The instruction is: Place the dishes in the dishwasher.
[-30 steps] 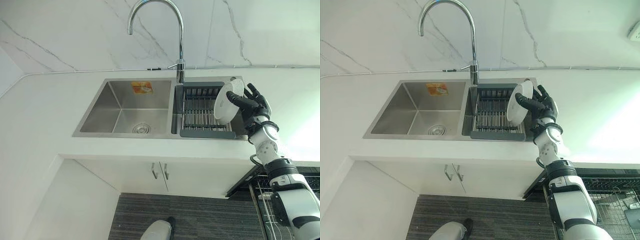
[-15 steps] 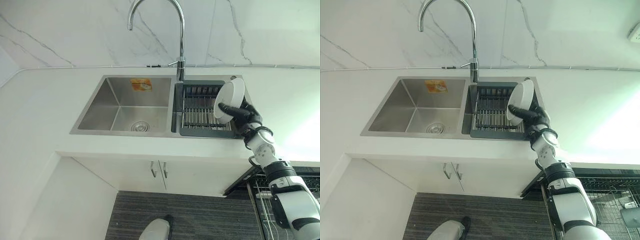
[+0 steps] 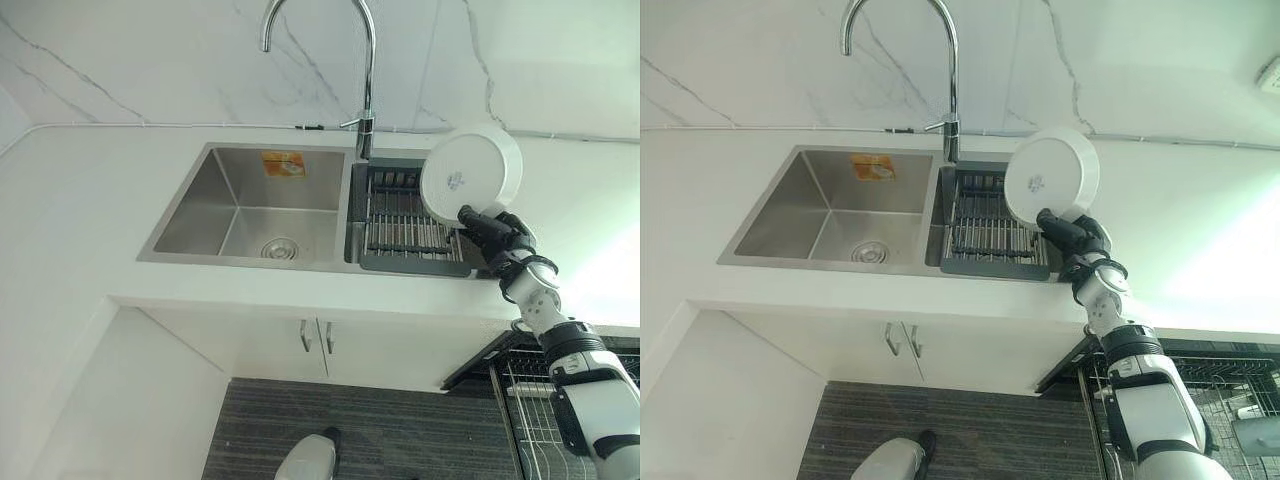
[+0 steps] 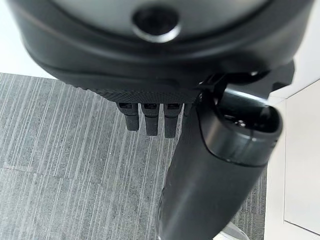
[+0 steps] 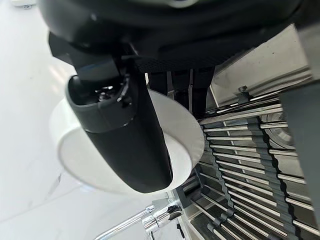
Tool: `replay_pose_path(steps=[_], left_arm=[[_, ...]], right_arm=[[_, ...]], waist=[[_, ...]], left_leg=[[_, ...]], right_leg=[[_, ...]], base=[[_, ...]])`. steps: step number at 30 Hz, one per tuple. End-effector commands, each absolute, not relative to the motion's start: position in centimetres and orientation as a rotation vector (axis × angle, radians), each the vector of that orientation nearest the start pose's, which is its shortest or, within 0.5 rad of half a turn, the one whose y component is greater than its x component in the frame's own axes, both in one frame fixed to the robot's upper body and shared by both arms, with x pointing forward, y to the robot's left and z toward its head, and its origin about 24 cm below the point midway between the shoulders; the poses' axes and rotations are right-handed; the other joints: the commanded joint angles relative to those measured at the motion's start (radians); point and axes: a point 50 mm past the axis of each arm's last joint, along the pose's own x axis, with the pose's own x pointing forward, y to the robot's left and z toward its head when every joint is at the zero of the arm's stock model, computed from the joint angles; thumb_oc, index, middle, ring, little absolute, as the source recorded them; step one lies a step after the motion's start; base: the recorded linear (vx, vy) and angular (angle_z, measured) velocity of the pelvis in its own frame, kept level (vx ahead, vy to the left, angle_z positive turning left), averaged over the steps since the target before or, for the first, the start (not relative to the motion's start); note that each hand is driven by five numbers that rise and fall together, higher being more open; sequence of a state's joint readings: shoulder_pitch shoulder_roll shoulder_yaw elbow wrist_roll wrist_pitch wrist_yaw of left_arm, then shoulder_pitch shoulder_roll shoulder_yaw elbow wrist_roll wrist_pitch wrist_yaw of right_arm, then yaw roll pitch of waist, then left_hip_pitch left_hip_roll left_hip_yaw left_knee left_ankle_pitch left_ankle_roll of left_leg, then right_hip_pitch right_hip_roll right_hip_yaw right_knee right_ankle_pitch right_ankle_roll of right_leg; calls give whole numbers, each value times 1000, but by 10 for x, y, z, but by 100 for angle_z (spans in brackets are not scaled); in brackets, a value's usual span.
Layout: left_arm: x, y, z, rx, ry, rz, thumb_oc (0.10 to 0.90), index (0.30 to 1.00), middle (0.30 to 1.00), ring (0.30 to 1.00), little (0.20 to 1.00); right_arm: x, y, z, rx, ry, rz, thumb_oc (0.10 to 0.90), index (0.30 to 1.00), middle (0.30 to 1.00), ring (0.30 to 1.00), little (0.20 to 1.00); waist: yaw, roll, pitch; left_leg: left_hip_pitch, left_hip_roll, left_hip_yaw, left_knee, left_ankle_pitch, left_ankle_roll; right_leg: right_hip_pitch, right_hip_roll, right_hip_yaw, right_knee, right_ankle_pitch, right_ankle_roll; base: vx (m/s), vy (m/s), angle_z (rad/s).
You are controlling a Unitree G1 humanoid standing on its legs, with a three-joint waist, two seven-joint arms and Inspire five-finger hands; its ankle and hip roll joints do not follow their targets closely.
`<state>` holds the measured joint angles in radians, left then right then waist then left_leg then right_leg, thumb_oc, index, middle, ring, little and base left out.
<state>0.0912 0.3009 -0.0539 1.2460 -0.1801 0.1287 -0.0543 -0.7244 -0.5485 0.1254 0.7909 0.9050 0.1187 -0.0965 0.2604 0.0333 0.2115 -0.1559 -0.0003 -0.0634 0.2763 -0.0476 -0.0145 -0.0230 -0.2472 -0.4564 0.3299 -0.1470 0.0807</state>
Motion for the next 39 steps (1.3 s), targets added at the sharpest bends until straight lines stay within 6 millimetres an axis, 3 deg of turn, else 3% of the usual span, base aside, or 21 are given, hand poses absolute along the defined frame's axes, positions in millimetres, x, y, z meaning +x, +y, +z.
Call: replay_pose_path(steps=[1,14,21,30,39], left_arm=[[18,298,-151,215,1496,259,800,900,900,900,900],[22,296,-153,213,1497,258,800,900,900,900,900],[23,291,-154,197,1495,265,800,900,900,900,900],[26,280,-158,178,1485,275,800,900,900,900,900],[27,273,-161,149,1480,283,800,900,900,900,900]], right_arm=[[382,-242,150,353,-37,-63,400,300,300,300,300],[379,-235,158,339,-150,-102,400,300,300,300,300],[372,-226,180,246,-329,-120,400,300,300,300,300],[349,-207,199,109,-517,-119,400,300,300,300,300],[333,-205,209,149,-602,-94,400,300,300,300,300]], waist=[[15,-1,-48],[-18,-11,-68],[-43,-26,-75],[-105,-45,-79],[-159,-58,-94]], left_leg=[[-13,18,-6,24,-125,-42],[7,39,37,24,-142,-40],[22,51,71,24,-152,-37],[47,71,128,24,-170,-34],[63,94,180,24,-182,-42]], right_leg=[[47,-8,65,-30,-70,70],[36,-5,83,-30,-67,69],[21,-1,102,-30,-62,69],[-2,14,153,-30,-58,67],[-24,32,200,-30,-54,66]], base=[[0,0,0],[-48,-10,-2],[-59,-20,-11],[-81,-29,-28],[-96,-22,-27]])
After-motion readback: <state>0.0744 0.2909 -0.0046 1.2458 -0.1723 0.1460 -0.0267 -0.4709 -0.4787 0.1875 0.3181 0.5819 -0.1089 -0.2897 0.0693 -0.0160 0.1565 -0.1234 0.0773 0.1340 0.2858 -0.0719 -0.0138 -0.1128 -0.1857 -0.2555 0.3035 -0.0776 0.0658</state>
